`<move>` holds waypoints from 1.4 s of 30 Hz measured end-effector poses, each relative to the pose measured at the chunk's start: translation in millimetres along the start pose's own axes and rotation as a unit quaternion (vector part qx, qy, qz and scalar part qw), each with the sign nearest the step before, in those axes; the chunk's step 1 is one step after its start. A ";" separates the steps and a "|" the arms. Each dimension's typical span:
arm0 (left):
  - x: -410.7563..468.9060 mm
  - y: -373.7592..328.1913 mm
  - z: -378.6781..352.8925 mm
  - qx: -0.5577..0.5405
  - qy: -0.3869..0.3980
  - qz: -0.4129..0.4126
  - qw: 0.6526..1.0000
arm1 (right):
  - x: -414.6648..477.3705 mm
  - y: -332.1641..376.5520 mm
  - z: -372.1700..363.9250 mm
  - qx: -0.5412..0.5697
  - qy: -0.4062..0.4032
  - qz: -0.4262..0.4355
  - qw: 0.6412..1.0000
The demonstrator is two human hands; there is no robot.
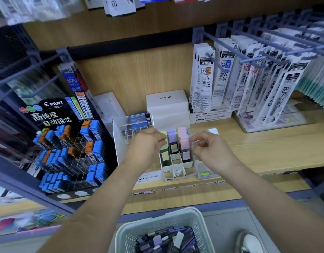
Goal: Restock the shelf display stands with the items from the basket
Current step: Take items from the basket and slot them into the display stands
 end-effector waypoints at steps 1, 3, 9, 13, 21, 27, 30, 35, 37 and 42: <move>0.1 -0.7 0.7 0.000 -0.006 -0.007 1.000 | -0.6 0.8 1.6 -0.004 -0.003 0.003 1.000; -0.1 0.5 2.0 -0.004 -0.015 -0.008 1.000 | -1.8 3.1 5.4 -0.006 -0.006 0.010 1.000; -0.7 2.2 3.3 -0.012 -0.026 0.006 1.000 | -6.5 4.5 12.4 -0.023 0.005 0.012 1.000; -4.1 2.2 15.0 -0.008 -0.038 0.006 0.999 | -20.2 8.9 14.7 -0.052 0.039 0.010 0.998; -71.4 -31.5 30.5 0.002 0.055 -0.090 0.994 | -77.6 -49.8 -25.2 -0.129 0.225 -0.082 0.962; -187.1 -12.6 -106.3 0.073 0.404 -0.071 0.909 | -91.4 -168.5 -67.6 -0.125 0.221 -0.224 0.941; -251.5 15.5 -167.3 0.096 0.487 -0.016 0.868 | -99.4 -229.9 -97.3 -0.167 0.226 -0.263 0.923; -327.5 34.1 -242.9 0.055 0.536 0.079 0.838 | -107.6 -325.5 -124.8 -0.192 0.172 -0.327 0.909; -346.1 37.9 -265.0 0.027 0.547 0.119 0.828 | -114.5 -358.3 -132.0 -0.116 0.126 -0.365 0.915; -370.1 28.2 -294.8 0.033 0.569 0.124 0.812 | -123.9 -396.2 -145.3 -0.121 0.113 -0.369 0.915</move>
Point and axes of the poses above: each hand's wrist, its own x-axis towards the middle knuckle, its own z-axis out of the back of the hand, y = z × x, the point moved 10 cm from there along x, towards the middle knuckle, and after that the axes turned 13 degrees about x, right-handed, at the moved point
